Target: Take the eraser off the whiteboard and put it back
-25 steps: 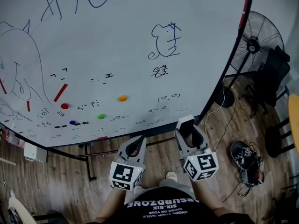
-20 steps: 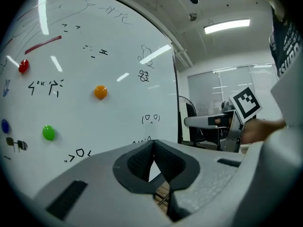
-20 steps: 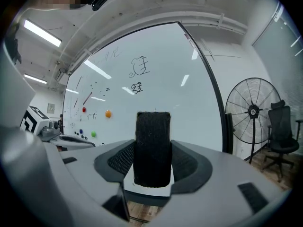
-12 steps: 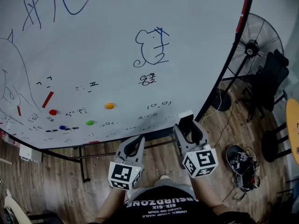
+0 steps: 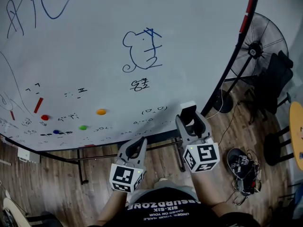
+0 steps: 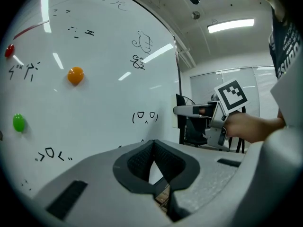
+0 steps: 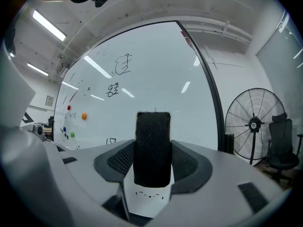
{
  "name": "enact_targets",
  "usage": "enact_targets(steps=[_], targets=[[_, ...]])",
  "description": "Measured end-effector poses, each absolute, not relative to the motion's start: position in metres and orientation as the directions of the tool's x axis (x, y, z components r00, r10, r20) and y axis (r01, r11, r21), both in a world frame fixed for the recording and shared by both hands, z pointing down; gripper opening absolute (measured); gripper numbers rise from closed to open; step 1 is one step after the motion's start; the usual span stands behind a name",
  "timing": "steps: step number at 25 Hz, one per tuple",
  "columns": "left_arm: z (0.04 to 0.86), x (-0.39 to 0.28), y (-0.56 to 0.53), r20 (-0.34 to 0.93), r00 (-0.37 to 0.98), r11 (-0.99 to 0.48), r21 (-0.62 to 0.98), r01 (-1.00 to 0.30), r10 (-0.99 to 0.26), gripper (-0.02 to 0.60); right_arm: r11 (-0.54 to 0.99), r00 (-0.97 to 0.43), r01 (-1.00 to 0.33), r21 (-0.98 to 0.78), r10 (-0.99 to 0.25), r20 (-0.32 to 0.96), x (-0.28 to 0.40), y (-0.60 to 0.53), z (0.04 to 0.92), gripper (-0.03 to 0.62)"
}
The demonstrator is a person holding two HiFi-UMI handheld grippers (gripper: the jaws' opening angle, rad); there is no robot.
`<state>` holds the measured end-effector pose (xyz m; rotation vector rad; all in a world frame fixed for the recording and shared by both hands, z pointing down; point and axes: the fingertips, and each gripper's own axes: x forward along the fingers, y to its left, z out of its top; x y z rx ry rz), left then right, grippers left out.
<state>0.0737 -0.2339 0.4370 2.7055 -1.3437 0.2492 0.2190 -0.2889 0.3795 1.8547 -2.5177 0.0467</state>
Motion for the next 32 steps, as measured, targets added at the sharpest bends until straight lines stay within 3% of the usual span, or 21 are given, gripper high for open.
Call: enact_targets(steps=[32], targets=[[0.438,0.063,-0.238,0.217,0.574,-0.585,0.017,-0.811,-0.790,0.006,0.197,-0.197,-0.980,0.005,-0.980,-0.001,0.227,-0.321,0.373,0.227]])
